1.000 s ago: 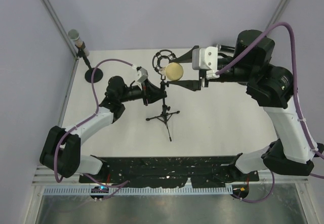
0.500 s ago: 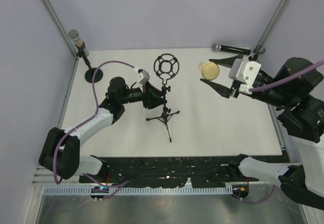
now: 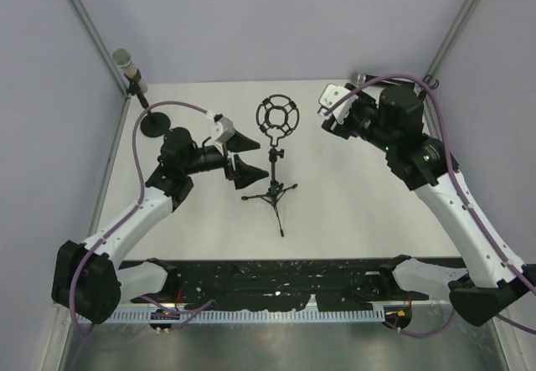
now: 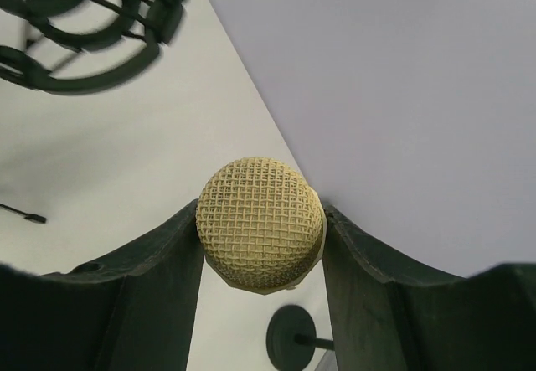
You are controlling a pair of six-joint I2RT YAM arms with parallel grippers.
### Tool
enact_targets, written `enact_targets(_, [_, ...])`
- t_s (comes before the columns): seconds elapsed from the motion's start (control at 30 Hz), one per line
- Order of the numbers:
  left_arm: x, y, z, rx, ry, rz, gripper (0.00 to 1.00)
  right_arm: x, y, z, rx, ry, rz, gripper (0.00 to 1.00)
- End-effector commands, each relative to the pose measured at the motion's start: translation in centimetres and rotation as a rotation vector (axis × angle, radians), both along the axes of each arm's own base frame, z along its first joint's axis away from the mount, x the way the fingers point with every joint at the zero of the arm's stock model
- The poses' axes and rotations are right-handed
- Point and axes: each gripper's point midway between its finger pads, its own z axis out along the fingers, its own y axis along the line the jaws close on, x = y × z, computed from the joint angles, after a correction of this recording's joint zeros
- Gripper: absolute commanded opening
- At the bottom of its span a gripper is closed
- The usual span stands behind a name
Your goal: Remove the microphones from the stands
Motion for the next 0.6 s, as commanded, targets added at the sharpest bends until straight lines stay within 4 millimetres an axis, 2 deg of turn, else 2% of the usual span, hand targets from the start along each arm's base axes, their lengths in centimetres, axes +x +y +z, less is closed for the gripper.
enact_targets(0.0, [0.2,2.0,2.5,0.021,-0.101,0.013,1.00,5.1,-2.5,1.8,0.055,-0.110,-0.123,0.17])
enact_targets(0.1, [0.0,3.2,2.8,0.056,-0.120,0.016,1.00,9.7,-4.8,-0.9,0.023,-0.065,-0.217,0.17])
enact_targets(0.13, [-0.1,3.6,2.5,0.077,-0.131,0.021,1.00,10.6,-5.4,-1.2,0.019,-0.070,-0.237,0.17])
enact_targets(0.17, [-0.2,3.9,2.5,0.094,-0.146,0.026,1.00,12.1,-5.9,-2.7,-0.003,-0.045,-0.253,0.16])
enact_targets(0.2, [-0.2,4.2,2.2,0.115,-0.144,0.034,1.00,12.8,-6.1,-3.1,-0.011,-0.043,-0.261,0.17])
enact_targets(0.3, [-0.2,5.2,1.2,0.165,-0.132,0.073,1.00,16.5,-6.6,-6.6,-0.094,0.004,-0.308,0.16])
enact_targets(0.43, [0.2,6.7,0.4,0.185,-0.139,0.143,1.00,20.7,-6.8,-9.8,-0.165,0.029,-0.361,0.16])
enact_targets(0.47, [0.3,7.1,0.2,0.189,-0.141,0.157,1.00,21.9,-6.7,-11.3,-0.189,0.040,-0.361,0.16])
enact_targets(0.5, [0.2,7.4,0.2,0.190,-0.146,0.165,1.00,22.8,-7.4,-11.1,-0.208,0.022,-0.408,0.16])
enact_targets(0.53, [0.2,7.7,0.1,0.195,-0.145,0.176,1.00,24.0,-7.4,-12.9,-0.242,0.036,-0.413,0.16])
enact_targets(0.57, [0.2,8.0,-0.1,0.201,-0.142,0.185,1.00,24.7,-7.9,-12.4,-0.257,0.018,-0.440,0.16])
